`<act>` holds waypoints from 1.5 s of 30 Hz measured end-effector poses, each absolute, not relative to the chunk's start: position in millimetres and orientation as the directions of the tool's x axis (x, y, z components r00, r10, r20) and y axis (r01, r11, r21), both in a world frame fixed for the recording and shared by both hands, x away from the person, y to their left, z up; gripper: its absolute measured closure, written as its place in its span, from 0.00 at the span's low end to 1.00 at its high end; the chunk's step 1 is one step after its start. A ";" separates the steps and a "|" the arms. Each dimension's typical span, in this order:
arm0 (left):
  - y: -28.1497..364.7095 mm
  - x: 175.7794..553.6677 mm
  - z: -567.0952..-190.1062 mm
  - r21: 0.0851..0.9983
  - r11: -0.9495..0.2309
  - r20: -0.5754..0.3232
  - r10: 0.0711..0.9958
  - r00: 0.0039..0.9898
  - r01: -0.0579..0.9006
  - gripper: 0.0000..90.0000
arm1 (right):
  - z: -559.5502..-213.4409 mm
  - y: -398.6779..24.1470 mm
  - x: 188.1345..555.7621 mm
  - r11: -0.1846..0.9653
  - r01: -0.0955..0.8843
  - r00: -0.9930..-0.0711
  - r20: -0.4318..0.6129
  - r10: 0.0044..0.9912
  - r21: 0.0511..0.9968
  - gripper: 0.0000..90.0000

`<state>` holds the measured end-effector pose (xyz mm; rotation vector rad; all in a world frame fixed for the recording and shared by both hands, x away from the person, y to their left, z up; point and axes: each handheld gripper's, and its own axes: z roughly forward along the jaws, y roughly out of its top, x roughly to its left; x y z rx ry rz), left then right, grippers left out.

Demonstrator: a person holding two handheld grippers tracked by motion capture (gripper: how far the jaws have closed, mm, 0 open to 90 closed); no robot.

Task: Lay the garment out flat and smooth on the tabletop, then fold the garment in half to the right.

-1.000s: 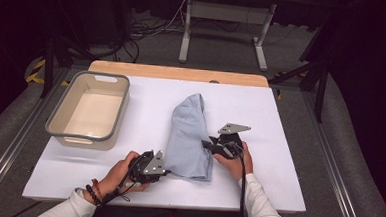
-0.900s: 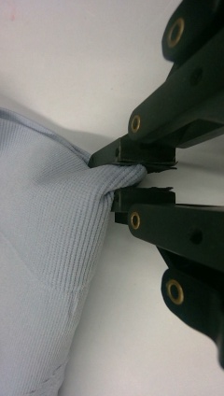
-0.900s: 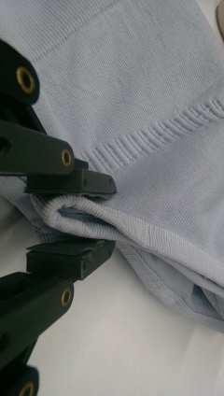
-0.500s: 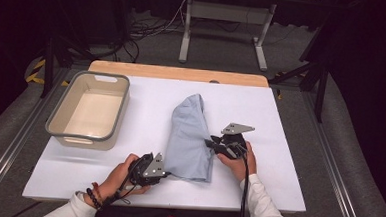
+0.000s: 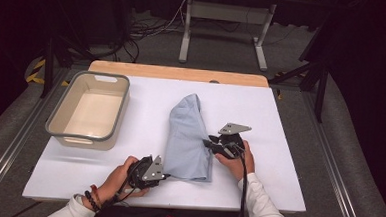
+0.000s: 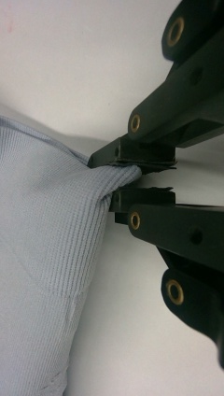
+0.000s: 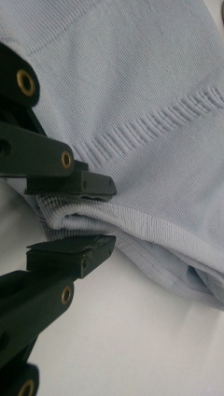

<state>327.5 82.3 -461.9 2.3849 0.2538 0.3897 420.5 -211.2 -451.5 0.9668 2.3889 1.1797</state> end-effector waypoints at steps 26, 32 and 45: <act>130.2 325.1 -416.8 0.839 -0.540 0.143 0.337 0.931 0.066 0.80 | -418.1 -231.4 392.2 0.354 0.328 -0.687 -0.035 0.726 0.876 0.96; 99.1 347.3 -428.5 0.823 -0.565 0.151 0.318 0.936 0.059 0.84 | -420.0 -213.7 388.2 0.417 0.298 -0.719 -0.085 0.690 0.859 1.00; 79.9 360.5 -465.4 0.774 -0.623 0.067 0.253 0.965 0.110 0.89 | -449.5 -203.0 402.4 0.523 0.361 -0.714 -0.132 0.687 0.772 1.00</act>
